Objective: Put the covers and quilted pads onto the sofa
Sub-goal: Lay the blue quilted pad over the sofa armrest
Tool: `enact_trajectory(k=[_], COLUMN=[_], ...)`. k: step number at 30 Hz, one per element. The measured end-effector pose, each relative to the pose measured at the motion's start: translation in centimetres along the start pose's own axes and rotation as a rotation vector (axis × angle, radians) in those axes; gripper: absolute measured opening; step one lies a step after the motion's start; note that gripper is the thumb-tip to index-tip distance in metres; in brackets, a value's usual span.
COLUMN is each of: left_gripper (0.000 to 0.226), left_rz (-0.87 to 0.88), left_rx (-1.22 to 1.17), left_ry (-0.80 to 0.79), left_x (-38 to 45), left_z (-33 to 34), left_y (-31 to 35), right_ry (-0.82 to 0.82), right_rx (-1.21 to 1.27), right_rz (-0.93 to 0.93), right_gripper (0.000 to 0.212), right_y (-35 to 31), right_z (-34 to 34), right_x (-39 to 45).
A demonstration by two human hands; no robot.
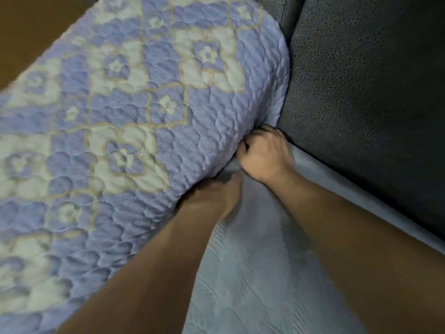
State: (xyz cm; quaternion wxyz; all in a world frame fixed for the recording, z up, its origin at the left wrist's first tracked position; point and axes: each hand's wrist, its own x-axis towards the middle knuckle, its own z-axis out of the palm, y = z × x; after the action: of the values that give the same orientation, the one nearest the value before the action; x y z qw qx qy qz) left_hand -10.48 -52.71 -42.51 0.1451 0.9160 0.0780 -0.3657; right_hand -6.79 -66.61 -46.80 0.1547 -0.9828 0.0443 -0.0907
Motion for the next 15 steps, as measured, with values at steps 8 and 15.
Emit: enact_trajectory(k=[8,15], left_gripper=[0.054,0.069], left_rz=[0.225,0.218], left_rx=[0.229,0.169], left_ry=[0.431,0.525], left_x=[-2.1,-14.8], left_z=[3.0,6.5], left_y=[-2.9,-16.1], right_ry=[-0.180,-0.560], right_rx=[0.020,-0.342], right_rz=[-0.468,-0.235], right_gripper=[0.035,0.067], right_y=[-1.1,-5.8], right_z=[-1.6,1.8], right_x=[-2.9,-1.5])
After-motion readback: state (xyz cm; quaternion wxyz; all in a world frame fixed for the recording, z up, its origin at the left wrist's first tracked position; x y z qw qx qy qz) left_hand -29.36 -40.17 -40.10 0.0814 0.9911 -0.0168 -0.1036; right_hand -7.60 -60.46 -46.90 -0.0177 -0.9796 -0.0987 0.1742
